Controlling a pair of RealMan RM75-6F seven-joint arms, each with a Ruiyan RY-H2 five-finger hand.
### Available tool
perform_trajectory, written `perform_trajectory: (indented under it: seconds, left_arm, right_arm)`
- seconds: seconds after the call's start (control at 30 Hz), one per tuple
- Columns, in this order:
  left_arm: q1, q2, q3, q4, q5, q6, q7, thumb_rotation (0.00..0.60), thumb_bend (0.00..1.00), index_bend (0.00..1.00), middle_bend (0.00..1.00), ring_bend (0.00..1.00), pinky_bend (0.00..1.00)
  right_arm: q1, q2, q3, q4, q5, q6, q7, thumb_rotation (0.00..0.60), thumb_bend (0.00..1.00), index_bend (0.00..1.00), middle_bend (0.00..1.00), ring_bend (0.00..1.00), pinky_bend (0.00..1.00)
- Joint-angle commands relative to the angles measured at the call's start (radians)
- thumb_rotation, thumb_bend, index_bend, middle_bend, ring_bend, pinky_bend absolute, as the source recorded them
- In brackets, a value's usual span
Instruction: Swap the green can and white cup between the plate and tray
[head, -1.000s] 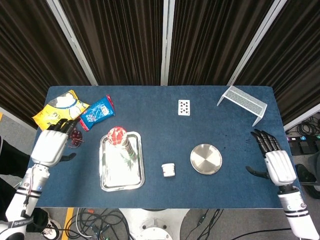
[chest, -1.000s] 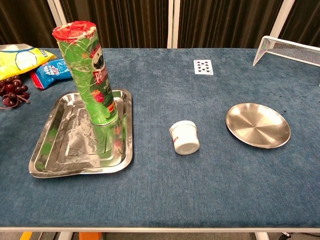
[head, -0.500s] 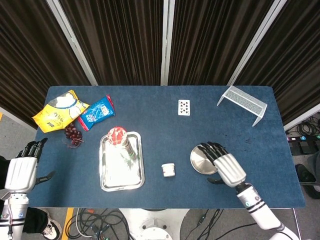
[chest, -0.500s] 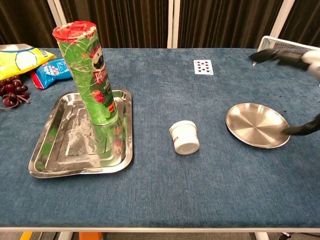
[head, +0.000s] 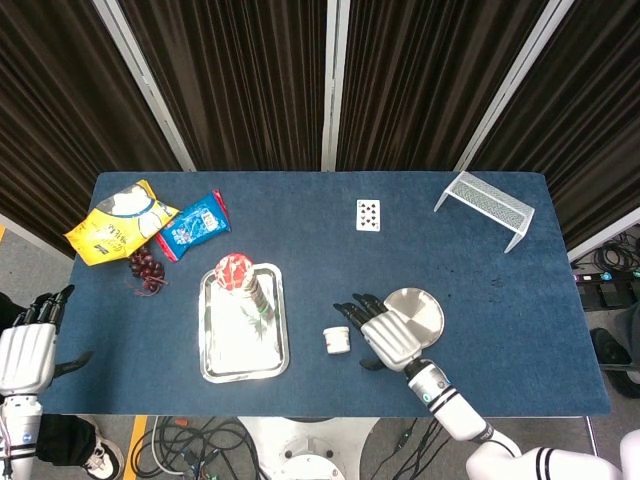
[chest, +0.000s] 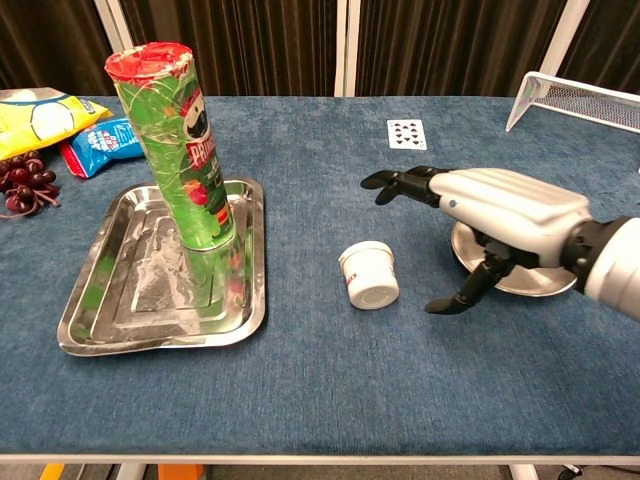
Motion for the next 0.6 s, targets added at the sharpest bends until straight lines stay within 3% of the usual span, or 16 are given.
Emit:
perform_trajectory:
  seconds: [0.03,0.33,0.6]
  left_arm:
    - [0.011,-0.001,-0.009,0.014,-0.004,-0.008,-0.017,0.600,0.06,0.10,0.17,0.13,0.32]
    - [0.041,0.001,-0.025,0.045,0.006,-0.014,-0.054,0.600,0.06,0.10,0.17,0.13,0.32]
    - [0.061,-0.003,-0.033,0.071,0.013,-0.032,-0.085,0.600,0.06,0.10,0.17,0.13,0.33]
  right_arm:
    - [0.015,-0.033,0.009,0.023,0.024,-0.003,-0.025,0.600,0.07,0.00,0.14,0.02,0.08]
    - [0.042,-0.100,0.011,0.062,0.066,-0.008,-0.051,0.600,0.09,0.00,0.18,0.03,0.08]
    - [0.056,-0.151,0.011,0.102,0.082,0.009,-0.064,0.600,0.13,0.06,0.30,0.08,0.10]
